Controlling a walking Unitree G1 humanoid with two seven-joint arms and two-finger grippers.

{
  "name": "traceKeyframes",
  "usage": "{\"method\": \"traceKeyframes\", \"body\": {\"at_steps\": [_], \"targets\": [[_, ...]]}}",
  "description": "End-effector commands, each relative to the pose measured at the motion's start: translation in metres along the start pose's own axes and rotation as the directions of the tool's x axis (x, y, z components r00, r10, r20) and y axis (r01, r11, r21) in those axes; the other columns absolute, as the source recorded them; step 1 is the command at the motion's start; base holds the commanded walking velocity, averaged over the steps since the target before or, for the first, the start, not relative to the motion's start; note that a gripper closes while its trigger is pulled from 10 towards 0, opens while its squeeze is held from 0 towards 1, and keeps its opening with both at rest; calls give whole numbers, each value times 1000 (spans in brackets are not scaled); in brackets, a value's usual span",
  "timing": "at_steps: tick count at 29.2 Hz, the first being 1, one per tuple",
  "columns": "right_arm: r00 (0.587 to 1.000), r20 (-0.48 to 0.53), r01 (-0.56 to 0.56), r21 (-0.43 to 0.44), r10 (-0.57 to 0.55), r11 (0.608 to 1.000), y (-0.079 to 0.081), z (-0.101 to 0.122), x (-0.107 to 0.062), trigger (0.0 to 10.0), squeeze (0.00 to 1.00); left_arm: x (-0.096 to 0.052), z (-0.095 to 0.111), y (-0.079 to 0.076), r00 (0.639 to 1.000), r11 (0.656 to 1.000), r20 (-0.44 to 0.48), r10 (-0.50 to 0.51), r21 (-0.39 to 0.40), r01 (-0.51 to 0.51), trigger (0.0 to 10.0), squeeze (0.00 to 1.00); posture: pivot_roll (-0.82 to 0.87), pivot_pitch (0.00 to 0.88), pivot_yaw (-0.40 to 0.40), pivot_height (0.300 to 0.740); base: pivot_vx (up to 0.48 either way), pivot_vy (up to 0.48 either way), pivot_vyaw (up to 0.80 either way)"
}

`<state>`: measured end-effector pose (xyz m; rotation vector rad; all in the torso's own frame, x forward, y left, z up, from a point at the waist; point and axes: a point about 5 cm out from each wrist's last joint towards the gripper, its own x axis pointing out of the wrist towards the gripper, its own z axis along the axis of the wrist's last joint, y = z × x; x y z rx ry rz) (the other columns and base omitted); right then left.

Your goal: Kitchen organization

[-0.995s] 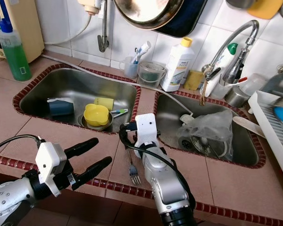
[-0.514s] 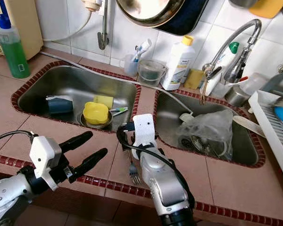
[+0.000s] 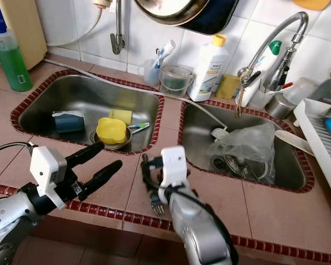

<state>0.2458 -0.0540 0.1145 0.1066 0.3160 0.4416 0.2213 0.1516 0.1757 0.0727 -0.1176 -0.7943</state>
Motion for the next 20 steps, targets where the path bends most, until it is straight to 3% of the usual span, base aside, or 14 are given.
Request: {"method": "traceKeyframes", "body": {"at_steps": [1, 9, 20], "targets": [[1000, 27, -11, -19, 12, 1000, -1, 7, -6, 10000, 0, 2, 2, 1, 1000, 1000, 3, -2, -4, 2, 10000, 0, 156, 96, -141, 740, 0, 0, 0], [999, 9, -43, 2, 43, 999, 12, 5, -6, 10000, 0, 2, 6, 5, 1000, 1000, 7, 1, 4, -1, 10000, 0, 178, 96, -135, 740, 0, 0, 0], [993, -94, 73, 78, -66, 994, 1, -11, -11, 10000, 0, -3, 7, 5, 1000, 1000, -9, 5, -2, -5, 10000, 0, 172, 132, -133, 740, 0, 0, 0]]}}
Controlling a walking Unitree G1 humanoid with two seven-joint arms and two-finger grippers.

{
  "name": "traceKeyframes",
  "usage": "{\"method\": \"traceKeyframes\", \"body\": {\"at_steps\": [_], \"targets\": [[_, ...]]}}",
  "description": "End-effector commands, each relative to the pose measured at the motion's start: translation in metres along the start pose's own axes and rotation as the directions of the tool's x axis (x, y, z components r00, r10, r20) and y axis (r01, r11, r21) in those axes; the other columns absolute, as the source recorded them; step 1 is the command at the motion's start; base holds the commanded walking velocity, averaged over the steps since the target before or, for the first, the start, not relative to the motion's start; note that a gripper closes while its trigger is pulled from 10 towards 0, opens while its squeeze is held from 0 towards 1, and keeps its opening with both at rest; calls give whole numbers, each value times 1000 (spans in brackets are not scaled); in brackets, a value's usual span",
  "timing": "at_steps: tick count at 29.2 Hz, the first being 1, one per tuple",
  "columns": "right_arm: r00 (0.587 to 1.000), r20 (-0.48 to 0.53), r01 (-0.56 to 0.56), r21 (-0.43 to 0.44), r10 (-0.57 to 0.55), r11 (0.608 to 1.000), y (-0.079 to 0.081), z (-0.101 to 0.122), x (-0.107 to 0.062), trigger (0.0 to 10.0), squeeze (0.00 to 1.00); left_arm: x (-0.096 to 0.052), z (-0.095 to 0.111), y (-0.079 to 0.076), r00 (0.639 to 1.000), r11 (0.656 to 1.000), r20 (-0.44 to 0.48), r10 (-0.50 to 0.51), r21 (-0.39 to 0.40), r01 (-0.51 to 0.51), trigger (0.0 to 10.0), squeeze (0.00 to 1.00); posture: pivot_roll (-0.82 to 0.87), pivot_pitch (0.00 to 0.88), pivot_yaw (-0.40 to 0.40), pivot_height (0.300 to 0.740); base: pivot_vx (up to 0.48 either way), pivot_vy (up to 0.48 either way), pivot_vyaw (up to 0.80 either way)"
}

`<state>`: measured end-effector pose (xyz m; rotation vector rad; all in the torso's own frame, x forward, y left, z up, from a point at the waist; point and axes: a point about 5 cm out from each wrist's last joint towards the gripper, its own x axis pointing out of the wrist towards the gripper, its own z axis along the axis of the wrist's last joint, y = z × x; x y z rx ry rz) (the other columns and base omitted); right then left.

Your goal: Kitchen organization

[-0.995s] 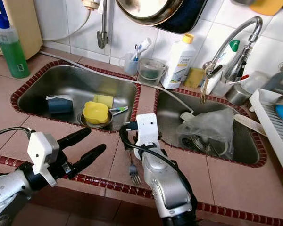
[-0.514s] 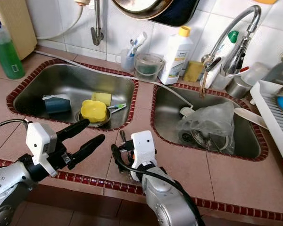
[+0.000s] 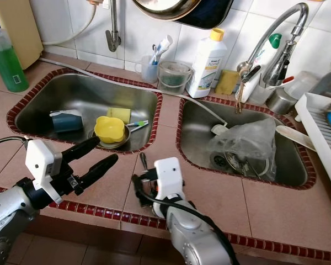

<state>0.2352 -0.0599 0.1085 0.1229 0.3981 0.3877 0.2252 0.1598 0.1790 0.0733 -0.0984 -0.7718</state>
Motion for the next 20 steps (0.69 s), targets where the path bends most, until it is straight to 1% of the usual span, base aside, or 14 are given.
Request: {"method": "traceKeyframes", "body": {"at_steps": [1, 2, 3, 5, 6, 7, 8, 10, 13, 14, 17, 20], "targets": [[999, -26, 22, 47, -21, 999, 2, -3, 0, 10000, 0, 0, 4, -4, 1000, 1000, 9, -17, 3, 17, 10000, 0, 172, 132, -133, 740, 0, 0, 0], [999, -29, 35, 51, -34, 998, 1, -4, 0, 8902, 0, 0, 4, -4, 1000, 1000, 8, -18, 3, 17, 10000, 0, 173, 133, -132, 740, 0, 0, 0], [998, -36, 50, 59, -48, 997, 0, -5, 0, 8353, 0, 0, 4, -4, 1000, 1000, 7, -17, 1, 17, 10000, 0, 173, 135, -130, 740, 0, 0, 0], [998, -43, 54, 68, -51, 996, -1, -6, 0, 8353, 0, 0, 5, -3, 1000, 1000, 9, -17, -2, 17, 10000, 0, 172, 135, -130, 740, 0, 0, 0], [997, -45, 59, 73, -56, 996, -1, -6, 0, 3961, 0, 0, 5, -3, 1000, 1000, 8, -17, -1, 17, 10000, 0, 172, 136, -129, 740, 0, 0, 0], [997, -49, 66, 76, -62, 995, -2, -5, 0, 0, 0, 0, 5, -3, 1000, 1000, 8, -18, 0, 18, 10000, 0, 172, 135, -130, 740, 0, 0, 0], [996, -53, 69, 74, -65, 995, -2, -5, 0, 0, 0, 0, 5, -3, 1000, 1000, 7, -18, 0, 18, 10000, 0, 172, 135, -130, 740, 0, 0, 0], [997, -57, 66, 101, -60, 993, -2, -3, 1, 0, 0, 0, 5, -3, 1000, 1000, 8, -18, -2, 18, 10000, 0, 172, 135, -130, 740, 0, 0, 0], [997, -53, 68, 107, -62, 992, -4, 0, 1, 0, 0, 0, 5, -4, 1000, 1000, 9, -17, -3, 17, 10000, 0, 173, 135, -135, 740, 0, 0, 0], [996, -66, 75, 124, -67, 989, -6, 1, 3, 0, 0, 0, 5, -4, 1000, 1000, 10, -14, -5, 14, 10000, 0, 173, 138, -138, 740, 0, 0, 0], [994, -83, 76, 134, -65, 988, -8, 5, 7, 0, 0, 0, 5, -5, 1000, 1000, 12, -7, -8, 7, 10000, 0, 174, 140, -140, 740, 0, 0, 0], [991, -104, 96, 126, -83, 987, -13, 9, 14, 0, 0, 0, 6, -6, 1000, 1000, 13, -4, -10, 4, 10000, 0, 174, 142, -146, 740, 0, 0, 0]]}}
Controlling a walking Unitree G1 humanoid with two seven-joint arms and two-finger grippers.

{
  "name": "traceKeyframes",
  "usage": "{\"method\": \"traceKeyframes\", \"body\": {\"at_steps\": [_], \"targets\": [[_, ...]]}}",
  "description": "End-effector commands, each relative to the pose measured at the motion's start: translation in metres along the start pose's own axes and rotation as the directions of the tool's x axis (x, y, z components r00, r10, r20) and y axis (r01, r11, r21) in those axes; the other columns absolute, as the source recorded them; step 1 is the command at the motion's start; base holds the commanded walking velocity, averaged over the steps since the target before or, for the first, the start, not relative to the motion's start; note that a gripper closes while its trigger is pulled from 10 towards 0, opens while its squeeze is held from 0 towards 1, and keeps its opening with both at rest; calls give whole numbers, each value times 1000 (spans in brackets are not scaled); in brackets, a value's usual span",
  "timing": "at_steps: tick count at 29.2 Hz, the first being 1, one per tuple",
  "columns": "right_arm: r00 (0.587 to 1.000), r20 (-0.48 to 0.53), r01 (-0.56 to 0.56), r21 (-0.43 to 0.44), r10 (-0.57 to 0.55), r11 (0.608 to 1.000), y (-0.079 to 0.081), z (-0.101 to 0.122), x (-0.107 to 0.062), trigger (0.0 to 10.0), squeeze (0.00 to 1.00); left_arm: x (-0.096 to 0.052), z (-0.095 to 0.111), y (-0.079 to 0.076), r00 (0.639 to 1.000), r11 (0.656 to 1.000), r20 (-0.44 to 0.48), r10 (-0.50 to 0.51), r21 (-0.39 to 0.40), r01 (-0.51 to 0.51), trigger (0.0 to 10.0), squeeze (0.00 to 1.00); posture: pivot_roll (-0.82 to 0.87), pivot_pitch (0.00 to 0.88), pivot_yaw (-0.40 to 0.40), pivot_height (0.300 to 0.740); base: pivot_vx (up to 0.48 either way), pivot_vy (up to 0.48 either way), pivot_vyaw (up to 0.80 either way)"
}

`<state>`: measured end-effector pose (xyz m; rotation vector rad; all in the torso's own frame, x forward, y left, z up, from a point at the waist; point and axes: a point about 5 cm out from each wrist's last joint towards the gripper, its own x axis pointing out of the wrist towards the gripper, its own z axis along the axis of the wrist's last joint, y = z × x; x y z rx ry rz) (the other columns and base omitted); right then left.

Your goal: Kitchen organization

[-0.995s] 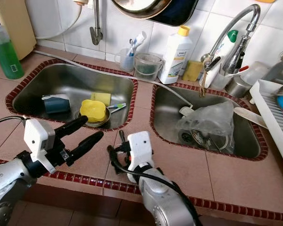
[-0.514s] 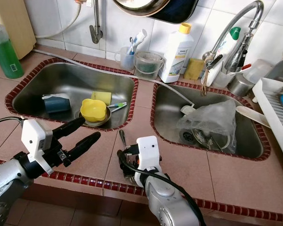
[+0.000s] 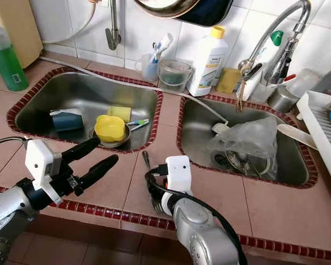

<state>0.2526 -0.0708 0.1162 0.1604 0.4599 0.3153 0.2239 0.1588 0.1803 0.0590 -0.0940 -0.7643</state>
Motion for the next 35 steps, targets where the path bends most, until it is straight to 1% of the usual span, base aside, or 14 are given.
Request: {"method": "traceKeyframes", "body": {"at_steps": [1, 5, 10, 17, 22, 30, 35], "targets": [[998, -61, 27, 70, -22, 997, 0, -5, 8, 0, 0, 0, 4, -4, 1000, 1000, 12, -11, 4, 11, 10000, 0, 174, 142, -146, 740, 0, 0, 0], [996, -79, 45, 56, -41, 997, -7, -4, 12, 0, 0, -1, 3, -5, 1000, 1000, 12, -5, 1, 5, 10000, 0, 177, 144, -157, 740, 0, 0, 0], [993, -111, 45, 81, -36, 996, -10, -7, 10, 0, 0, -3, 4, -5, 1000, 1000, 14, 8, 2, -8, 10000, 0, 180, 146, -167, 740, 0, 0, 0], [989, -144, 44, 95, -30, 995, -11, -10, 9, 0, 0, -4, 4, -6, 1000, 1000, 15, 18, -3, -18, 10000, 0, 182, 149, -173, 740, 0, 0, 0], [982, -186, 49, 115, -27, 992, -13, -16, 9, 0, 0, -5, 4, -6, 1000, 1000, 15, 25, -2, -25, 10000, 0, 182, 150, -174, 740, 0, 0, 0], [980, -198, 57, 130, -30, 990, -16, -17, 7, 0, 0, -6, 5, -6, 999, 1000, 14, 29, -3, -29, 10000, 0, 181, 155, -174, 740, 0, 0, 0], [981, -193, 51, 147, -22, 988, -17, -13, 8, 0, 0, -6, 4, -6, 999, 1000, 15, 30, -3, -30, 10000, 0, 178, 154, -173, 740, 0, 0, 0]]}}
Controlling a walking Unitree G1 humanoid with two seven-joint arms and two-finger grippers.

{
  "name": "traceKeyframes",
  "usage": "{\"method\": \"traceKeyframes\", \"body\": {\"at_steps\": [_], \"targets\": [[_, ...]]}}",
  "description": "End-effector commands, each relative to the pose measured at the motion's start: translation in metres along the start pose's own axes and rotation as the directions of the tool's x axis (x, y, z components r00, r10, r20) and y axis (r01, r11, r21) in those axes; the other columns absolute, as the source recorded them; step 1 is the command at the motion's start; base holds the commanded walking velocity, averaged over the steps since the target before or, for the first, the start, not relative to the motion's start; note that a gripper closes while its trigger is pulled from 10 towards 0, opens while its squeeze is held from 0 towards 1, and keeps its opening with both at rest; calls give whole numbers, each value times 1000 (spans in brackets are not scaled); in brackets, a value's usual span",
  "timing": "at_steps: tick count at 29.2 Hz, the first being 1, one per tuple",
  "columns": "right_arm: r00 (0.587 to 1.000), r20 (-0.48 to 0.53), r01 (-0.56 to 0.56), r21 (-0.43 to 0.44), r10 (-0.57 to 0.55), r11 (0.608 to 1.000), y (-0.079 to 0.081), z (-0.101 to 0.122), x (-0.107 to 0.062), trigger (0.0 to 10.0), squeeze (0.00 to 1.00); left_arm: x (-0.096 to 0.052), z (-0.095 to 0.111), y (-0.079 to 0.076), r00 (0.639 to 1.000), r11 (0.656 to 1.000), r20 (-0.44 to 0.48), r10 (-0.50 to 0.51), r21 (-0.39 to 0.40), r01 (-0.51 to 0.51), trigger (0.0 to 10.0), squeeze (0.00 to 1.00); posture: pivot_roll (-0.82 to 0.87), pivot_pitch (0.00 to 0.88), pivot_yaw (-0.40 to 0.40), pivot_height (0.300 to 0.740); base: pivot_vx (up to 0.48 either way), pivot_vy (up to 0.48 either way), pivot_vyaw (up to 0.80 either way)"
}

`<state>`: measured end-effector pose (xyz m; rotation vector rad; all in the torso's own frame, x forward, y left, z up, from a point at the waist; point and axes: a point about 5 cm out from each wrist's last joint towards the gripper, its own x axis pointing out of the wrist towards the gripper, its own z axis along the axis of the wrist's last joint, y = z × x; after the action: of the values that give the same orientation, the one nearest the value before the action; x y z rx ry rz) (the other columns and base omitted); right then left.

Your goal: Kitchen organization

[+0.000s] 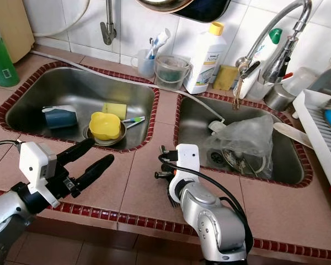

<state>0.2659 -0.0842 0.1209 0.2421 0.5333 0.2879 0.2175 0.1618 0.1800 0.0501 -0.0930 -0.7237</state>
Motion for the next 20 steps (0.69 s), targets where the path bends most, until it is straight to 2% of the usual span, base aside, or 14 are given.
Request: {"method": "traceKeyframes", "body": {"at_steps": [1, 5, 11, 13, 15, 16, 20], "targets": [[991, -134, 34, 57, -26, 998, -4, -24, 5, 0, 0, 0, 4, -3, 1000, 1000, 14, -11, 4, 11, 10000, 0, 178, 154, -173, 740, 0, 0, 0], [995, -101, 29, 43, -25, 999, -4, -17, 6, 0, 0, 2, 4, -2, 1000, 1000, 18, -10, 6, 10, 10000, 0, 175, 147, -171, 740, 0, 0, 0], [1000, 29, 10, 15, -11, 1000, -3, 5, 5, 0, 0, 6, 5, 1, 999, 1000, 35, -6, 3, 6, 10000, 0, 169, 134, -166, 740, 0, 0, 0], [995, 102, 1, 2, -2, 1000, -2, 16, 3, 0, 0, 9, 5, 3, 999, 1000, 45, 0, -8, 1, 10000, 0, 161, 120, -163, 740, 0, 0, 0], [993, 121, -3, -3, 4, 1000, -2, 19, 3, 0, 0, 10, 5, 4, 999, 1000, 47, -1, -8, 1, 10000, 0, 161, 120, -163, 740, 0, 0, 0], [984, 176, -10, -21, 14, 1000, -2, 28, 1, 0, 0, 11, 6, 6, 998, 1000, 55, 4, -19, -3, 10000, 0, 154, 108, -157, 740, 0, 0, 0], [966, 257, -26, -28, 33, 999, -1, 41, -1, 0, 0, 15, 7, 8, 998, 1000, 70, 3, -23, -1, 10000, 0, 151, 96, -153, 740, 0, 0, 0]]}}
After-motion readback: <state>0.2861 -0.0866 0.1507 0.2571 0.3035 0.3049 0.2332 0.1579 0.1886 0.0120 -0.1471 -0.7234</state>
